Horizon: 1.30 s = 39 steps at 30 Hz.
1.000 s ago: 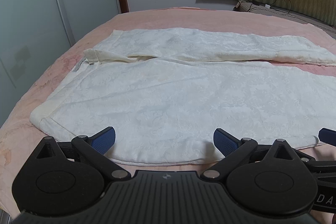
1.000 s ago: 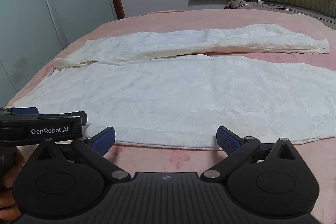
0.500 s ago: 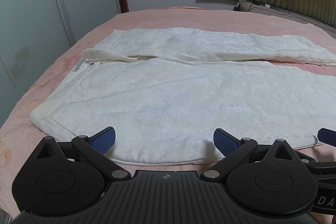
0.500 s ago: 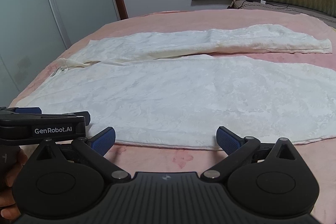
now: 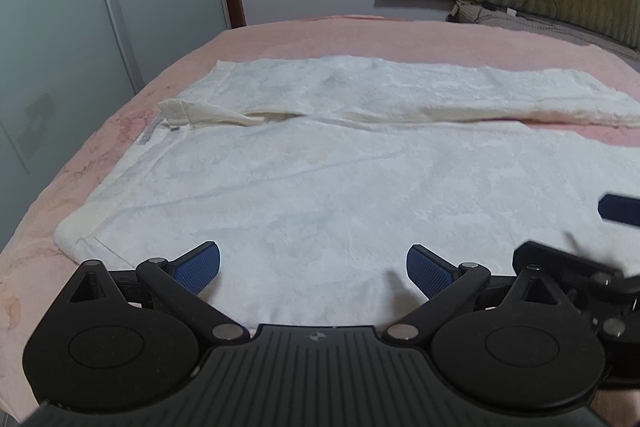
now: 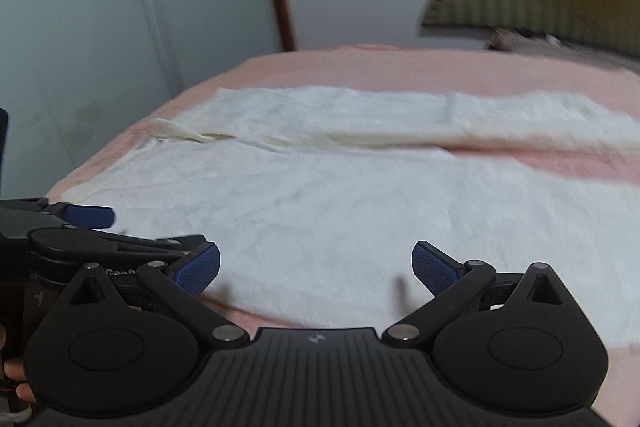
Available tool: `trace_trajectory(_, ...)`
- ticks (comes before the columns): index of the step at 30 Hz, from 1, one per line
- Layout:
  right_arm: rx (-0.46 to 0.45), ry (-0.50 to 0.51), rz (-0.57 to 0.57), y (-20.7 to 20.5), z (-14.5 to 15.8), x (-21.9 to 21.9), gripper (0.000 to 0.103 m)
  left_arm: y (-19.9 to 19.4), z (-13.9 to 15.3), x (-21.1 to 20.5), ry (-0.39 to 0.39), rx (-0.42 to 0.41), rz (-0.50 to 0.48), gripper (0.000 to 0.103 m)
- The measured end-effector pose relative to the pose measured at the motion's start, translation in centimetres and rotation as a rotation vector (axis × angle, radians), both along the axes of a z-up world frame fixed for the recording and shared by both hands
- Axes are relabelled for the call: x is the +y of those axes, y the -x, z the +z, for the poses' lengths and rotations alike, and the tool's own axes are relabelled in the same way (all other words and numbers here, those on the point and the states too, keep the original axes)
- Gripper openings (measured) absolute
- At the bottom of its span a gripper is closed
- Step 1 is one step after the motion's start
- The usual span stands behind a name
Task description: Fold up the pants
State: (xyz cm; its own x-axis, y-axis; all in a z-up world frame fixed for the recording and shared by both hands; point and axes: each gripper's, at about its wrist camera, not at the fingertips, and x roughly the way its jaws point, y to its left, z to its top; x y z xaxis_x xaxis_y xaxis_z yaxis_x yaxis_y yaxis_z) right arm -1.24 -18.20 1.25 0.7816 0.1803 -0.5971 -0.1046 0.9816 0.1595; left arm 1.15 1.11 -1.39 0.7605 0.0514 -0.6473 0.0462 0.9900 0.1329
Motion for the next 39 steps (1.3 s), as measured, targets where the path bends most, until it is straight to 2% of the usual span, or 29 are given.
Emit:
trace_trajectory(4,-0.118,0.118,0.144,-3.6,2.0,0.7,0.103,-0.8,1.2,1.5,-0.001,-0.046,0.039,0.102)
trace_trajectory(7,-0.124,0.21,0.21,-8.6,2.6,0.7,0.103,-1.8,2.0,3.0,-0.007,-0.076,0.083,0.102)
trace_trajectory(9,-0.087,0.183,0.263,-12.6,2.4,0.2,0.103,-2.6,2.2,3.9,-0.012,-0.079,0.109,0.102)
trace_trajectory(12,-0.014,0.125,0.273,-19.2,1.2,-0.7,0.103,-4.0,2.2,5.5,-0.008,-0.066,0.133,0.101)
trace_trajectory(14,0.0,0.106,0.28,-23.1,0.2,-1.1,0.102,-4.9,2.2,6.5,-0.004,-0.054,0.146,0.1)
trace_trajectory(16,0.016,0.113,0.285,-26.5,-0.7,-1.1,0.093,-5.8,2.3,7.5,-0.009,-0.047,0.162,0.1)
trace_trajectory(20,0.068,0.113,0.301,-32.7,-2.6,-0.3,0.07,-7.5,2.3,9.0,-0.022,-0.034,0.198,0.101)
trace_trajectory(27,0.103,0.105,0.382,-39.3,-5.5,1.2,0.068,-10.3,1.6,10.3,-0.042,0.014,0.222,0.101)
trace_trajectory(31,0.13,0.071,0.437,-41.1,-6.5,1.3,0.068,-11.9,1.2,10.3,-0.041,0.041,0.225,0.101)
trace_trajectory(32,0.129,0.068,0.451,-41.1,-6.5,1.3,0.06,-12.3,1.2,10.3,-0.042,0.042,0.226,0.101)
trace_trajectory(33,0.124,0.071,0.468,-40.9,-6.4,1.3,0.042,-12.8,1.1,10.2,-0.041,0.044,0.226,0.101)
trace_trajectory(35,0.097,0.092,0.495,-40.2,-5.9,1.4,0.017,-13.5,1.0,10.1,-0.034,0.049,0.225,0.101)
trace_trajectory(36,0.075,0.131,0.507,-39.5,-5.7,1.7,0.012,-13.9,1.0,10.1,-0.029,0.049,0.224,0.101)
trace_trajectory(39,-0.047,0.313,0.548,-36.2,-5.0,3.6,0.008,-15.2,1.5,10.4,0.006,0.04,0.232,0.101)
